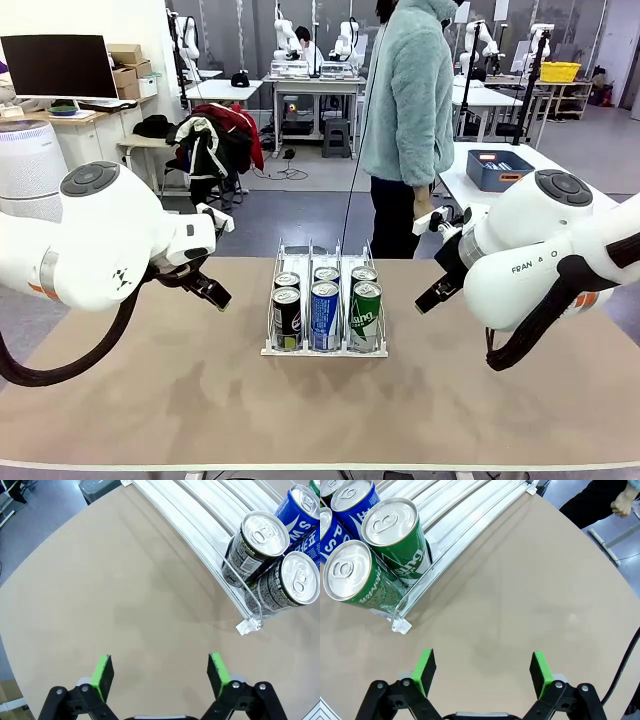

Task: Fill the beverage cans into the dispenser.
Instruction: Pick up the Pepsi coke handed by the human.

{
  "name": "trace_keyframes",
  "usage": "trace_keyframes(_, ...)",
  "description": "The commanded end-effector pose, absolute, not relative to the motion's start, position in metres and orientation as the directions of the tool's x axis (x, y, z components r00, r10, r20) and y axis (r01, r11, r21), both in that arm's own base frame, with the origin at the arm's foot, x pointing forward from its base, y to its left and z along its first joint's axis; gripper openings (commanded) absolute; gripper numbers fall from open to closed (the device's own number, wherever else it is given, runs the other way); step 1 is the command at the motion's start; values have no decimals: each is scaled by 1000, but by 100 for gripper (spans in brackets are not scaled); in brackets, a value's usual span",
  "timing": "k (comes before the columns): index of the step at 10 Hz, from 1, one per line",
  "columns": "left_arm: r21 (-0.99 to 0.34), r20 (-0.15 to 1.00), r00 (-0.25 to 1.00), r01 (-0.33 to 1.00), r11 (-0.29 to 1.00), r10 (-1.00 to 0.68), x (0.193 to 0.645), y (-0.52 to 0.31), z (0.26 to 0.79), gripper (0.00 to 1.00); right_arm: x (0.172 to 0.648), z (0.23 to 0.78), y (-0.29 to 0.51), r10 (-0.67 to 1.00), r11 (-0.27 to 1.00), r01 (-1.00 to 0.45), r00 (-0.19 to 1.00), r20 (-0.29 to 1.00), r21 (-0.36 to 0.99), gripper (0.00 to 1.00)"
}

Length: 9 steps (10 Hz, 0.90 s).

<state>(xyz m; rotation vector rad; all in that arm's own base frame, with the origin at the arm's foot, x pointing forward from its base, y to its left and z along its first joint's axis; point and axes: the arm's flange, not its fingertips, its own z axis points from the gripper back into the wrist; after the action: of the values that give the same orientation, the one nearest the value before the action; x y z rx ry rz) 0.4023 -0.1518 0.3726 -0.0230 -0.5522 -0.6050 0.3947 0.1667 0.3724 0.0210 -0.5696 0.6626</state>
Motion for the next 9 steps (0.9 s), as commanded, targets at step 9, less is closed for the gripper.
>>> trace_keyframes(9,137,499,683,545,827,-533,402,-152,373,100,395,372,167,575,794,-587,642,507,-158,100)
